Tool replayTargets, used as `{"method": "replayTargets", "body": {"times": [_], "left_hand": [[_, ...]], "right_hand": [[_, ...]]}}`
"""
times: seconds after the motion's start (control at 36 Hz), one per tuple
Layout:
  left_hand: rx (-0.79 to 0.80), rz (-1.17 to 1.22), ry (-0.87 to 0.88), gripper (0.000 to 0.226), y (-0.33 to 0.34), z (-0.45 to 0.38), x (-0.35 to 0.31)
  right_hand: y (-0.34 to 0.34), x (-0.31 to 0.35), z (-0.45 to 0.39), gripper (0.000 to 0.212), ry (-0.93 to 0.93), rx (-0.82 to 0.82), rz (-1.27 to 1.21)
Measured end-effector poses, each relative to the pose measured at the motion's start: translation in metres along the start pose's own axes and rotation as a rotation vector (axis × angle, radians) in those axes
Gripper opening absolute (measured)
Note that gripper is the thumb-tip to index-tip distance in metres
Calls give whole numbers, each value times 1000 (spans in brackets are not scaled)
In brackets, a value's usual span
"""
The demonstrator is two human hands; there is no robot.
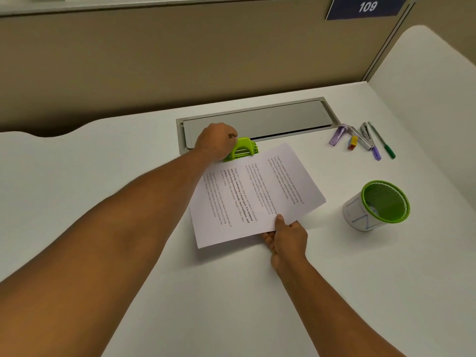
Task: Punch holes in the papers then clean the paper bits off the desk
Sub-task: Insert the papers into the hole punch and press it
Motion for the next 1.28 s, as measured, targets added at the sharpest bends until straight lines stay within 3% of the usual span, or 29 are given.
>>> {"method": "replayTargets", "body": {"times": [0.61, 0.92, 1.28], "left_hand": [[10, -28, 9, 29, 1, 1, 0], [-2, 2, -1, 30, 2, 2, 3], [30, -28, 20, 41, 8, 17, 8]], "right_hand": [[14, 1, 2, 16, -31, -23, -76], [0, 8, 4, 4, -161, -58, 139], [19, 28, 15, 16, -207, -1, 64]]}}
Point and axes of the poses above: each hand's wrist, its own z-axis away from the middle knuckle, its own y-axis out of the palm, x = y × z, the point moved 5 cm from there along -z, towards the middle knuckle, and after that the axes turned 10 degrees about -y, right-handed, at the moved point
